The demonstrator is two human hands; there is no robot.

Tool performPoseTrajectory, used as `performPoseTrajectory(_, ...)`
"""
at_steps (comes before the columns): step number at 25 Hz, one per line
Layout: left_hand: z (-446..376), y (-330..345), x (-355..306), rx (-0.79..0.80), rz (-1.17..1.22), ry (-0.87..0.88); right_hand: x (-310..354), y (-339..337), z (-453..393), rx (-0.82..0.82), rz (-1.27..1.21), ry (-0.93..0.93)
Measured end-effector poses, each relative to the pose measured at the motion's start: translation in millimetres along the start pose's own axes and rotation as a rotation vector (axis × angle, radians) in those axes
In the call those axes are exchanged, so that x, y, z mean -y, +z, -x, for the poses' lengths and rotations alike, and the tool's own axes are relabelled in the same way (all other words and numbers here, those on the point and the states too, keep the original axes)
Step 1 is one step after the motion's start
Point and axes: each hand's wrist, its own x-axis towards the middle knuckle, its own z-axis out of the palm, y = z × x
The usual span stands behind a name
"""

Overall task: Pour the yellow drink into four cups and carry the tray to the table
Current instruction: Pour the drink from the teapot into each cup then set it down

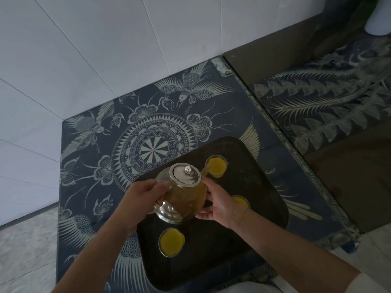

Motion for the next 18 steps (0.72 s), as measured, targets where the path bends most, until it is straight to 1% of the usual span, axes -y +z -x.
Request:
performPoseTrajectory(5,5,-3,12,0.046,0.162,0.054,7,6,9,-0.074,0.005,-0.055)
performPoseTrajectory(11,18,-5,23,0.033,0.329,0.176,17,16,28,-0.082,0.152,-0.205)
performPoseTrajectory(14,30,-11,30,-0.012,0.413,0.239,23,27,41,-0.058,0.239,-0.303)
performPoseTrajectory(18,47,-22,39,-0.147,0.519,0.305,31,54,55,-0.019,0.364,-0.417)
